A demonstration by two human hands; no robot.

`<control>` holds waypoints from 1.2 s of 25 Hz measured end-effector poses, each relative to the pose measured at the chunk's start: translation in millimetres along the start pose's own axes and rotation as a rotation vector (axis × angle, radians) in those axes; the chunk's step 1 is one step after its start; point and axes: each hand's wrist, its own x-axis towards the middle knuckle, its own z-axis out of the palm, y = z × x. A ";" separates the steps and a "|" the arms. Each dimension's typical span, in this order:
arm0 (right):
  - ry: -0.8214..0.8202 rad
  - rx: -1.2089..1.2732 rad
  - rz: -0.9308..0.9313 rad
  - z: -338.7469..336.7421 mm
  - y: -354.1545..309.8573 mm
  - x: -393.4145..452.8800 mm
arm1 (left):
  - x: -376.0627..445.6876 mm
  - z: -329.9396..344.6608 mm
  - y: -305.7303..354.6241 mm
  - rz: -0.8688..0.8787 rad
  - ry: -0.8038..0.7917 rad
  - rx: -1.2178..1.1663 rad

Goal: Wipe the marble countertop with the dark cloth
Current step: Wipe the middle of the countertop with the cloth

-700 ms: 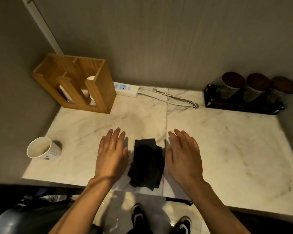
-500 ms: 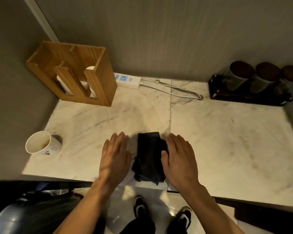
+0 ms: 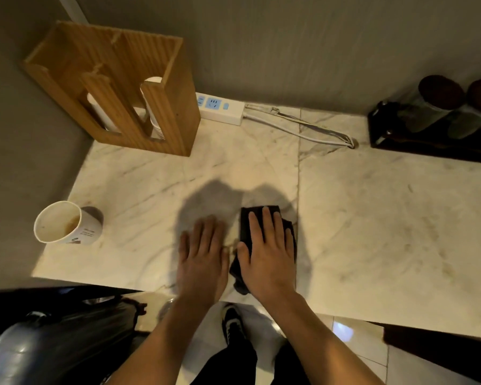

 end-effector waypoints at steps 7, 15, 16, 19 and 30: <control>0.039 -0.069 0.109 26.3 2.6 0.8 | -0.8 5.1 -2.7 0.001 0.018 0.026; 0.013 -0.097 -0.014 21.4 42.1 -33.6 | -0.2 3.4 8.0 -0.025 0.051 -0.008; 0.008 -0.096 -0.043 19.7 49.4 -38.7 | -0.5 3.9 11.6 -0.023 0.065 -0.014; -0.010 -0.106 -0.155 12.0 74.3 -49.7 | -3.0 6.4 29.1 -0.018 0.081 -0.040; -0.204 -0.252 -0.535 -23.7 153.2 -26.6 | -8.4 16.6 71.2 -0.004 0.006 -0.078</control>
